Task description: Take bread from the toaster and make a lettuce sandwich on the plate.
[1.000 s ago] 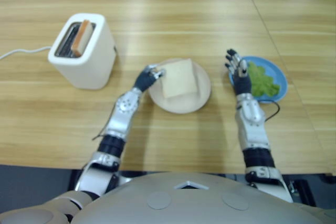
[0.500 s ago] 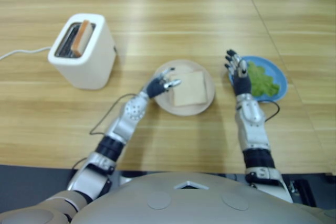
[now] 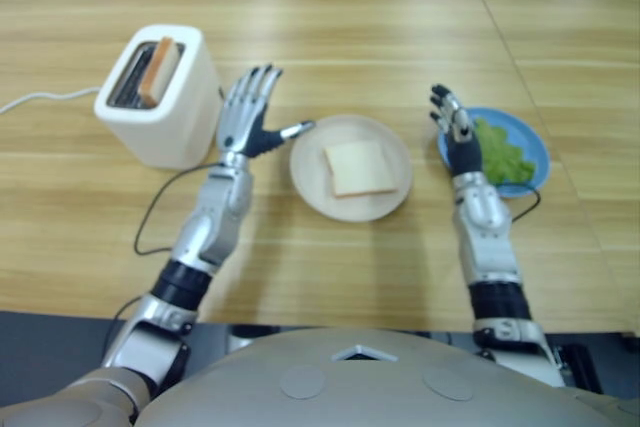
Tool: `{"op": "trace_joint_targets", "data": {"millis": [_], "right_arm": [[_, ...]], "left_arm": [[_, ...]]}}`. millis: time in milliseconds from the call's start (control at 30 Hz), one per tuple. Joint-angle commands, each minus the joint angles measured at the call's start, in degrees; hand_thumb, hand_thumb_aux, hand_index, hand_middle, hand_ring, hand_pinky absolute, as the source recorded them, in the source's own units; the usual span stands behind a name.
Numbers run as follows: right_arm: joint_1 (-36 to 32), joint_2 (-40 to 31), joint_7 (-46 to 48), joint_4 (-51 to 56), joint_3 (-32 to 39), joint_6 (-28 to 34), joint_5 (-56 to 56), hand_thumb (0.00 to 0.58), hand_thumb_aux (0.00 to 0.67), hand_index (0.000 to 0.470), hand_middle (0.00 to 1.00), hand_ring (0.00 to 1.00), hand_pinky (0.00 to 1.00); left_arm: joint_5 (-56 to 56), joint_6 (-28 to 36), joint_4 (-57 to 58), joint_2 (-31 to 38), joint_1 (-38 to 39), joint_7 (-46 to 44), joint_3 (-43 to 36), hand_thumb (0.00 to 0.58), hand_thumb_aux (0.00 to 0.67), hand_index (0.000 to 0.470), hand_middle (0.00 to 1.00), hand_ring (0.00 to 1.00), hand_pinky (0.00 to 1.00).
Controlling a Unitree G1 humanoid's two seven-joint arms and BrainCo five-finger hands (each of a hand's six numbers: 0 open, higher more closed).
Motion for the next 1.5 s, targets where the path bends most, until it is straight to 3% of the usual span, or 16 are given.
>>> {"op": "trace_joint_targets", "data": {"millis": [33,167,300,400,700,1233,1267,1300,1333,1400,1467,1500], "right_arm": [[-2.4,-11.6,-8.2,1.8,-3.1,-2.8,-15.1,0.0,0.0,0.0,0.0,0.0,0.0],[-4.4,-23.4,-16.1,10.8,-1.4,-3.3,-26.8,0.0,0.0,0.0,0.0,0.0,0.0],[-7.2,-33.6,-25.3,23.2,6.1,0.5,-41.0,0.0,0.0,0.0,0.0,0.0,0.0],[-10.6,-36.5,-30.9,33.1,11.8,2.4,-46.6,0.0,0.0,0.0,0.0,0.0,0.0],[-16.9,-33.5,-38.3,51.6,25.0,5.4,-51.5,0.0,0.0,0.0,0.0,0.0,0.0],[-17.1,-30.4,-41.0,53.3,33.7,8.2,-51.3,0.0,0.0,0.0,0.0,0.0,0.0],[-17.2,-30.4,-41.1,53.4,34.0,8.3,-51.4,0.144,0.089,0.061,0.0,0.0,0.0],[-17.4,-30.3,-41.1,53.4,34.2,8.4,-51.5,0.144,0.089,0.061,0.0,0.0,0.0],[-17.5,-30.4,-41.1,53.4,34.5,8.4,-51.6,0.464,0.37,0.254,0.0,0.0,0.0],[-17.7,-30.5,-41.0,53.4,35.0,8.3,-51.4,0.485,0.399,0.274,0.0,0.0,0.0],[-17.8,-30.6,-41.0,53.4,35.3,8.2,-51.2,0.564,0.557,0.382,0.0,0.0,0.0],[-17.8,-30.7,-41.0,53.4,35.4,8.1,-51.0,0.564,0.557,0.382,0.0,0.0,0.0]], "left_arm": [[-9.2,-2.9,2.2,-2.3,1.4,-2.8,2.3,0.0,0.0,0.0,0.0,0.0,0.0],[-20.6,-5.8,5.9,-6.3,2.1,-6.6,4.9,0.0,0.0,0.0,0.0,0.0,0.0],[-22.2,-7.2,7.2,-7.1,2.5,-7.3,4.7,0.0,0.0,0.0,0.0,0.0,0.0],[-22.4,-7.4,7.3,-7.1,2.8,-7.0,4.4,0.0,0.0,0.0,0.0,0.0,0.0],[-21.9,-7.7,8.4,-7.4,2.7,-6.7,3.8,0.0,0.0,0.0,0.0,0.0,0.0],[-24.6,-8.3,11.2,-7.6,0.8,-6.9,6.1,0.0,0.0,0.0,0.0,0.0,0.0],[-24.7,-8.3,11.4,-7.5,0.7,-6.9,6.2,0.0,0.0,0.0,0.0,0.0,0.0],[-24.7,-8.4,11.5,-7.5,0.6,-6.9,6.2,0.0,0.0,0.0,0.0,0.0,0.0],[-24.7,-8.4,11.6,-7.5,0.6,-6.9,6.2,0.0,0.0,0.0,0.0,0.0,0.0],[-24.7,-8.4,11.5,-7.5,0.6,-6.9,6.2,0.0,0.0,0.0,0.0,0.0,0.0],[-24.7,-8.3,11.5,-7.6,0.6,-6.9,6.2,0.0,0.0,0.0,0.0,0.0,0.0],[-24.7,-8.3,11.6,-7.6,0.6,-6.9,6.2,0.0,0.0,0.0,0.0,0.0,0.0]]}}
